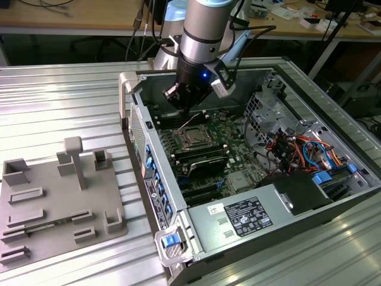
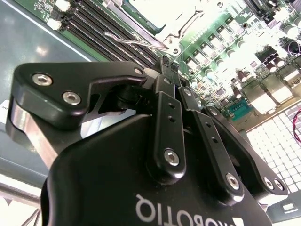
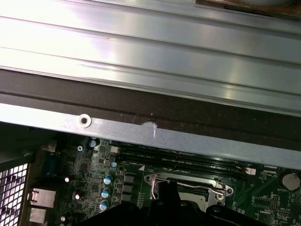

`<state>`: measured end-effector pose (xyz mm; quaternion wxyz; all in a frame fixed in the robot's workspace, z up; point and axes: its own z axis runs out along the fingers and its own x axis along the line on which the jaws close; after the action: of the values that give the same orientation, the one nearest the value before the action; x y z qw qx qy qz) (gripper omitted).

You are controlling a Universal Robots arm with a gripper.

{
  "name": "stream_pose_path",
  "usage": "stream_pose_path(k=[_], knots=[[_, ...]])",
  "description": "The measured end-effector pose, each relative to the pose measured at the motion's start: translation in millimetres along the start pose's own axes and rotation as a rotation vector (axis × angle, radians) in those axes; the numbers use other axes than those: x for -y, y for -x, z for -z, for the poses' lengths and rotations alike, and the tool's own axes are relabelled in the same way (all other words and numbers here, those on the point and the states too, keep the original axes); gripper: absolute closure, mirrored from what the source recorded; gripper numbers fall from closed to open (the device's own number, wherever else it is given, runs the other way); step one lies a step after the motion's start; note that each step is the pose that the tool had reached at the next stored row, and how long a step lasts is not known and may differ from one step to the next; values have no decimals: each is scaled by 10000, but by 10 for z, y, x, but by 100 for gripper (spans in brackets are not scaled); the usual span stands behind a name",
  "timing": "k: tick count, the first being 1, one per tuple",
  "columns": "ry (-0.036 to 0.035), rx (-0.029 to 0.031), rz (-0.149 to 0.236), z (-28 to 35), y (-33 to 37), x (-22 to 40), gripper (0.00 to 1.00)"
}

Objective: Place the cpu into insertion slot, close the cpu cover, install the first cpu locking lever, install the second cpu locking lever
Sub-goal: 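Install the first cpu locking lever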

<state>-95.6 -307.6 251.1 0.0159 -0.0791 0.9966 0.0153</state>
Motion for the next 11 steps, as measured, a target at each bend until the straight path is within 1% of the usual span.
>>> stream_pose_path(k=[11], knots=[[-2,-3,0,-54,10,4,89]])
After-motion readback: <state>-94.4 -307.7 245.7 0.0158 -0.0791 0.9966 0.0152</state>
